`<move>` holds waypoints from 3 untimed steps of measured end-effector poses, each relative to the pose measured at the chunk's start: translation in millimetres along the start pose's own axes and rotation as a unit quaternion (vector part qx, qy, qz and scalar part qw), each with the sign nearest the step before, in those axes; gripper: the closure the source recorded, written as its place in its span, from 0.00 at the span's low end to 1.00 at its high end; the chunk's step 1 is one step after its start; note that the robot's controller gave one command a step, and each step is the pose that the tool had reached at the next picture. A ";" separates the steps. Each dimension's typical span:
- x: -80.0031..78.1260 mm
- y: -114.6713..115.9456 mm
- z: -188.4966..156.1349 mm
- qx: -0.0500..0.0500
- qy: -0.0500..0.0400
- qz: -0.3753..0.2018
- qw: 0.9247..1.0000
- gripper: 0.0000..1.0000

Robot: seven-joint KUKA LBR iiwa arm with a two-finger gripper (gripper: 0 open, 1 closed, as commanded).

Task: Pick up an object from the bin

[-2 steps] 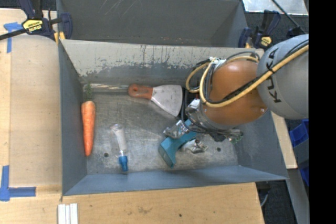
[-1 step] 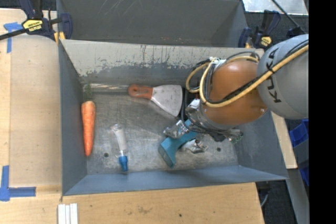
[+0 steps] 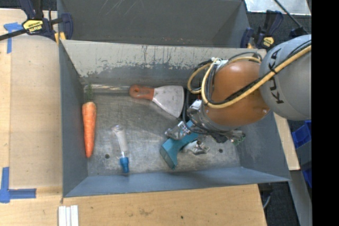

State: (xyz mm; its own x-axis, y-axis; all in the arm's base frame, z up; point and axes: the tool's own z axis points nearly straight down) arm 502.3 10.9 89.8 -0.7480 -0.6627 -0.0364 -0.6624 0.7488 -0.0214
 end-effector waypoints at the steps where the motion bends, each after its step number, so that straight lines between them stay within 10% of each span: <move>1: 0.0 0.0 0.0 0.000 0.000 0.000 1.000 1.00; 3: 0.0 0.0 0.0 0.000 0.000 0.000 1.000 1.00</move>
Offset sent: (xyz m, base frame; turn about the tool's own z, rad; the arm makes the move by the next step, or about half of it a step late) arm 0.0000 0.0000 0.0000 0.0000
